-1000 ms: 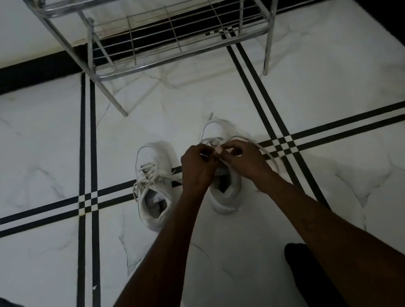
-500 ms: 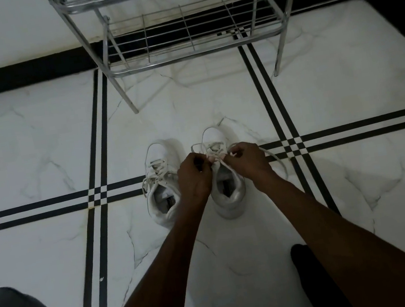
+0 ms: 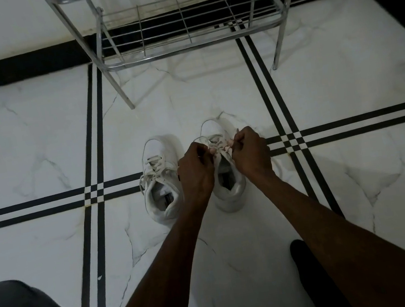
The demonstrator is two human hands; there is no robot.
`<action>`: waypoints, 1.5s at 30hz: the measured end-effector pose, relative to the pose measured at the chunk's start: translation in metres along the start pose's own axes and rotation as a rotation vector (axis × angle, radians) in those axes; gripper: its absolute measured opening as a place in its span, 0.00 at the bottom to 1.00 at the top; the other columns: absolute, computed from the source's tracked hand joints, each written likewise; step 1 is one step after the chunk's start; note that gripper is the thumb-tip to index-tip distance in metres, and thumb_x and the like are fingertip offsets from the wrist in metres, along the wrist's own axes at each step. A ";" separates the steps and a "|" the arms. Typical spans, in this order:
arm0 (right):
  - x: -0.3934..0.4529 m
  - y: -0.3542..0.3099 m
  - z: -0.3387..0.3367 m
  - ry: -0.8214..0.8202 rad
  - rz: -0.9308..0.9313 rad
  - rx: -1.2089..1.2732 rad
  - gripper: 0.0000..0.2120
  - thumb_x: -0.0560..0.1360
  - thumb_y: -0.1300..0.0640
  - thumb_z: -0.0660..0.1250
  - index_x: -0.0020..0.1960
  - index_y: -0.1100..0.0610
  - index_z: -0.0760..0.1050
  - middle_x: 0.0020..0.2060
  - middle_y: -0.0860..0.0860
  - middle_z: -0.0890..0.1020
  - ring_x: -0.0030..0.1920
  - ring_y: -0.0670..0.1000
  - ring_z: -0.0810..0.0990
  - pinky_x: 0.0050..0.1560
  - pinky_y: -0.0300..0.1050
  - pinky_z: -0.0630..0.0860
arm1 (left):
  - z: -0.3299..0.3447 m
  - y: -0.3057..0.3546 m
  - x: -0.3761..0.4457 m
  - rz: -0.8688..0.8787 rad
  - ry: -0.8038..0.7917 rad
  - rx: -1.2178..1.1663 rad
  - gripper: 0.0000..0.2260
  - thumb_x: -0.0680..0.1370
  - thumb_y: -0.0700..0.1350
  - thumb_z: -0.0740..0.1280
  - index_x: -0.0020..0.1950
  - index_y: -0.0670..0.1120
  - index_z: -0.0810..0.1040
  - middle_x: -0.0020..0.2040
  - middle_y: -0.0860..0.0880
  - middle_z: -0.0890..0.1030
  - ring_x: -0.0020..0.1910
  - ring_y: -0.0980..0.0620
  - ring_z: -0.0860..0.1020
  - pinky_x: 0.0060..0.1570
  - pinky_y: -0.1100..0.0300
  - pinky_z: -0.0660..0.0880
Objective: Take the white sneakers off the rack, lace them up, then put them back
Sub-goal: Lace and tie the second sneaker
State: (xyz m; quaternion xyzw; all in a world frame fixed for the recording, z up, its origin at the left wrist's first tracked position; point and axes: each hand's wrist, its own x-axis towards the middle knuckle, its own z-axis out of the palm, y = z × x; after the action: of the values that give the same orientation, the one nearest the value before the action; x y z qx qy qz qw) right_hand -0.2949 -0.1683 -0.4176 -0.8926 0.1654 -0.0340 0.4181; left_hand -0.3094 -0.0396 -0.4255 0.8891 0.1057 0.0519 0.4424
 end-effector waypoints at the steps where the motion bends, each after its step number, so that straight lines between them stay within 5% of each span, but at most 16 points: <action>1: -0.001 -0.001 0.000 0.006 -0.006 -0.021 0.05 0.77 0.65 0.66 0.52 0.62 0.75 0.49 0.57 0.83 0.51 0.57 0.82 0.46 0.48 0.77 | 0.000 0.000 -0.001 0.015 0.005 0.022 0.06 0.81 0.46 0.68 0.48 0.44 0.79 0.38 0.52 0.83 0.39 0.50 0.82 0.41 0.54 0.76; 8: 0.000 -0.005 0.000 -0.032 0.020 -0.053 0.05 0.77 0.62 0.66 0.52 0.61 0.72 0.49 0.58 0.83 0.51 0.58 0.82 0.47 0.48 0.76 | 0.005 0.002 -0.003 0.013 -0.038 0.016 0.04 0.78 0.38 0.65 0.51 0.39 0.76 0.41 0.45 0.85 0.41 0.45 0.83 0.43 0.47 0.81; 12: 0.002 -0.007 -0.002 -0.057 0.082 -0.035 0.07 0.78 0.60 0.65 0.54 0.62 0.73 0.51 0.58 0.82 0.52 0.58 0.81 0.52 0.53 0.78 | 0.006 0.003 -0.006 -0.018 -0.057 -0.031 0.12 0.76 0.46 0.59 0.52 0.40 0.75 0.43 0.42 0.85 0.42 0.43 0.84 0.43 0.42 0.82; 18: 0.009 -0.012 -0.010 -0.115 0.124 -0.052 0.08 0.78 0.58 0.68 0.54 0.61 0.76 0.51 0.56 0.83 0.53 0.56 0.81 0.47 0.45 0.75 | 0.001 0.010 -0.006 -0.060 -0.045 -0.021 0.04 0.81 0.41 0.64 0.51 0.41 0.75 0.41 0.47 0.82 0.39 0.47 0.78 0.36 0.54 0.70; 21: 0.011 -0.011 -0.016 -0.121 0.139 -0.018 0.07 0.77 0.56 0.70 0.52 0.59 0.77 0.50 0.54 0.83 0.53 0.55 0.82 0.50 0.46 0.78 | 0.000 0.008 -0.006 -0.076 -0.087 -0.161 0.08 0.79 0.46 0.63 0.49 0.42 0.75 0.43 0.45 0.84 0.42 0.44 0.82 0.44 0.44 0.80; 26: 0.017 -0.008 -0.019 -0.210 0.221 0.271 0.06 0.73 0.56 0.75 0.42 0.52 0.77 0.46 0.53 0.85 0.50 0.55 0.84 0.52 0.57 0.83 | -0.010 0.003 0.004 -0.131 -0.187 -0.333 0.07 0.81 0.51 0.67 0.45 0.50 0.78 0.46 0.46 0.85 0.45 0.47 0.84 0.50 0.37 0.82; 32: 0.028 -0.029 -0.032 -0.219 0.334 0.770 0.11 0.78 0.57 0.69 0.58 0.59 0.79 0.47 0.53 0.88 0.50 0.52 0.87 0.42 0.44 0.82 | -0.037 0.032 0.019 -0.223 -0.263 -0.640 0.10 0.84 0.49 0.64 0.55 0.45 0.82 0.50 0.43 0.87 0.50 0.48 0.85 0.51 0.48 0.83; 35: 0.032 -0.039 -0.038 -0.230 0.205 0.658 0.11 0.79 0.54 0.68 0.59 0.56 0.81 0.45 0.53 0.88 0.42 0.48 0.86 0.39 0.41 0.81 | -0.050 0.048 0.031 -0.132 -0.237 -0.679 0.11 0.85 0.45 0.62 0.60 0.41 0.81 0.46 0.47 0.84 0.47 0.54 0.83 0.54 0.57 0.81; 40: 0.027 -0.054 -0.048 -0.458 -0.086 0.320 0.12 0.79 0.57 0.68 0.61 0.58 0.82 0.46 0.55 0.87 0.32 0.38 0.82 0.33 0.31 0.75 | -0.066 0.068 0.046 0.049 -0.222 -0.687 0.12 0.85 0.42 0.62 0.63 0.37 0.80 0.46 0.44 0.83 0.47 0.50 0.82 0.56 0.54 0.81; 42: 0.025 -0.061 -0.052 -0.655 -0.183 0.220 0.13 0.79 0.61 0.67 0.62 0.59 0.81 0.49 0.55 0.86 0.38 0.38 0.83 0.38 0.30 0.76 | -0.068 0.072 0.050 0.106 -0.226 -0.639 0.13 0.85 0.42 0.63 0.63 0.36 0.80 0.48 0.40 0.84 0.50 0.48 0.83 0.58 0.52 0.81; 45: 0.024 -0.067 -0.058 -0.811 -0.252 0.079 0.11 0.78 0.51 0.68 0.57 0.54 0.82 0.50 0.51 0.86 0.48 0.46 0.83 0.49 0.41 0.79 | -0.065 0.069 0.053 0.137 -0.278 -0.545 0.13 0.85 0.44 0.63 0.62 0.37 0.81 0.53 0.39 0.86 0.53 0.48 0.85 0.56 0.56 0.81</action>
State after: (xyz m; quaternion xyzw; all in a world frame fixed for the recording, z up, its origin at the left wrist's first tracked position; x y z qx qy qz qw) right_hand -0.2658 -0.1784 -0.3313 -0.8302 -0.1243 0.2626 0.4759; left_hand -0.2604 -0.0171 -0.3309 0.7414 -0.0339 -0.0140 0.6701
